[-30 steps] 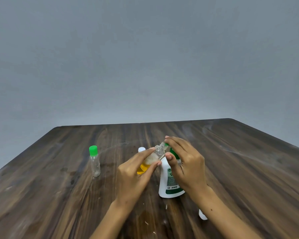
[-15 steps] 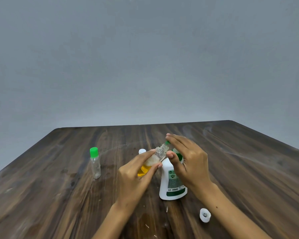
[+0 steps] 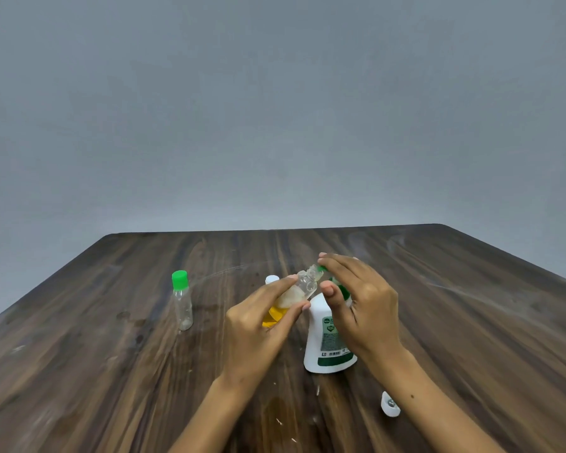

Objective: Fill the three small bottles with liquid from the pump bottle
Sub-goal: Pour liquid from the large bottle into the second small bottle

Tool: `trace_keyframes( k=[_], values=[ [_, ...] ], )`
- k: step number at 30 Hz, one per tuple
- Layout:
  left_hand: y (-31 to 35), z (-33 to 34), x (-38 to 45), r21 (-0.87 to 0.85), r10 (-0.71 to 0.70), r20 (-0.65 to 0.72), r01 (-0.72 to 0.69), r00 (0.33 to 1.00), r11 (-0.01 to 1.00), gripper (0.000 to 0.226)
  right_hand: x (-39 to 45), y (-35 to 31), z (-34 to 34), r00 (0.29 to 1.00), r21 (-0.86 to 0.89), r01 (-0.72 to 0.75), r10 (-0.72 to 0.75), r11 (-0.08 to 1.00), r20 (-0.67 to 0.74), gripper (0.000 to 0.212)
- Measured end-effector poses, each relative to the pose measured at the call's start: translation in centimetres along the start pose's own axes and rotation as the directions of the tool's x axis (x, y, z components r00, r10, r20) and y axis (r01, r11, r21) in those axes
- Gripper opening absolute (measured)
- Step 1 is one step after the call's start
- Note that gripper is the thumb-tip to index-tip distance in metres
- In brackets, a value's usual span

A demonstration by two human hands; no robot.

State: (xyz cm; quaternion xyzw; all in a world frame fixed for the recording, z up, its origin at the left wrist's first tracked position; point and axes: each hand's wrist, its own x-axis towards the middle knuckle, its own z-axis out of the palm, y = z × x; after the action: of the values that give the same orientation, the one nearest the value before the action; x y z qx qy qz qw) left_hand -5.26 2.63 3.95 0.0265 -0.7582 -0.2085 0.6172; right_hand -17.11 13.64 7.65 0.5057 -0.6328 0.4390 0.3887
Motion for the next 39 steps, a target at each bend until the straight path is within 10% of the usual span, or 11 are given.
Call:
trace_keyframes(
  k=[39],
  values=[
    [0.0,0.1,0.1,0.003,-0.003,0.003,0.003,1.0,1.0,0.038,-0.3,0.0,0.4,0.998,0.066,-0.057,0.057,0.996,-0.001,0.067]
  ],
)
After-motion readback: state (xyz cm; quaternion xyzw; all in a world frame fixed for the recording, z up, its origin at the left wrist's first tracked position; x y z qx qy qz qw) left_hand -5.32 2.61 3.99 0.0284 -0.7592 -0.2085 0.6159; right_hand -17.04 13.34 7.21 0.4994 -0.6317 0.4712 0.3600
